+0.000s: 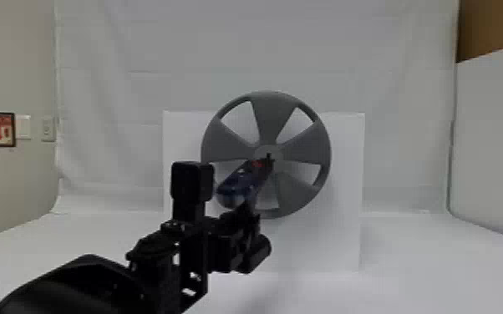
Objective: Grasp the drill and bring into the middle of wheel
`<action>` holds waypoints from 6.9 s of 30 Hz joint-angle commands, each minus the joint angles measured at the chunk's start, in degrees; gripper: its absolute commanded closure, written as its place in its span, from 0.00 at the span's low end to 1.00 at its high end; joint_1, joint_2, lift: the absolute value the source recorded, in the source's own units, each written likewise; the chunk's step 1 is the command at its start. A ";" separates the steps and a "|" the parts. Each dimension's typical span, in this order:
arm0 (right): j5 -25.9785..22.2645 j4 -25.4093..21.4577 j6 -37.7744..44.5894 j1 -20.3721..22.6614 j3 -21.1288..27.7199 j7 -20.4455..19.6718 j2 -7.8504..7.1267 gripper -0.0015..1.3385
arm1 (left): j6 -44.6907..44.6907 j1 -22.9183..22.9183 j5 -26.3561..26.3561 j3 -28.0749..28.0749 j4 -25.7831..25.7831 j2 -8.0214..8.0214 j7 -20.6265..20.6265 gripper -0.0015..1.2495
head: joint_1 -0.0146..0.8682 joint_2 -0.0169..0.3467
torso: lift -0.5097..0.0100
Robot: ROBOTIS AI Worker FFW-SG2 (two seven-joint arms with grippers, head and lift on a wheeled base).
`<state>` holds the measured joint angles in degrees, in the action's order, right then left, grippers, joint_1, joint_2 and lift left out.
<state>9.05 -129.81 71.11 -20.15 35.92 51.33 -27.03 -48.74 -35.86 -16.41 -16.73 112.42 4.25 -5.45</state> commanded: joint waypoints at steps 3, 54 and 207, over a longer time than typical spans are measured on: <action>0.00 0.09 0.08 0.03 -0.15 0.00 -0.13 0.08 | -0.04 -0.17 0.42 -0.24 -0.01 -0.03 0.00 0.98 | 0.08 0.13 | 0.21; 0.00 0.18 0.08 0.03 -0.15 0.00 -0.13 0.08 | 0.13 0.44 0.68 0.47 -0.01 -0.03 -0.79 0.98 | 0.08 0.13 | 0.21; 0.79 1.32 -0.01 0.73 -0.15 0.26 1.46 0.08 | 14.99 9.94 17.29 30.26 -13.28 2.35 -31.81 0.05 | 0.08 0.13 | 0.21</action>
<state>9.84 -128.51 71.10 -19.50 35.60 51.46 -25.50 -33.75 -25.64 -0.58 12.06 99.62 5.85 -36.07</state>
